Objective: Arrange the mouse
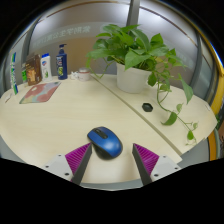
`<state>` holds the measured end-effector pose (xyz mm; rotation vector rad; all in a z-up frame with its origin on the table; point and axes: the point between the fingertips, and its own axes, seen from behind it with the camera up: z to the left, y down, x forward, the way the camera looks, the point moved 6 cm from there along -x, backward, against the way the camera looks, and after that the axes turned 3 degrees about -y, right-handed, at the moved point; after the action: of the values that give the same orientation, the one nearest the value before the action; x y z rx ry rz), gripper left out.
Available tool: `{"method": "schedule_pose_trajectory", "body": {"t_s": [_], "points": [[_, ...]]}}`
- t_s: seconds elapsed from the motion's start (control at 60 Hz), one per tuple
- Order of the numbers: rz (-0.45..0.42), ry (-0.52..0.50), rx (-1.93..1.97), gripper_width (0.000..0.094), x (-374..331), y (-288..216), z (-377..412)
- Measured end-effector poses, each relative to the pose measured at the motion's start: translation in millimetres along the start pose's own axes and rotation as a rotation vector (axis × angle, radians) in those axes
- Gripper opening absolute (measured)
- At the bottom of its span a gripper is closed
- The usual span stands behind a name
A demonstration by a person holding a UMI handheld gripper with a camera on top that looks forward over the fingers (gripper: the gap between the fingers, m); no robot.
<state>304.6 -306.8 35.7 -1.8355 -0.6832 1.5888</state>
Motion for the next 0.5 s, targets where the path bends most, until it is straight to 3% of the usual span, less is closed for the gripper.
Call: {"method": "schedule_pose_trajectory", "body": {"t_s": [0.183,0.267,0.333,0.5], "points": [[-0.019,-0.012,0.022,0.0776,29,-21,-15],[-0.023,-0.04,0.045,0.0685,39,-27,-17],[-0.024,-0.079,0.06,0.0518,44,-29,-12],[-0.039,-0.044,0.031,0.042,44,-31,-12]]}}
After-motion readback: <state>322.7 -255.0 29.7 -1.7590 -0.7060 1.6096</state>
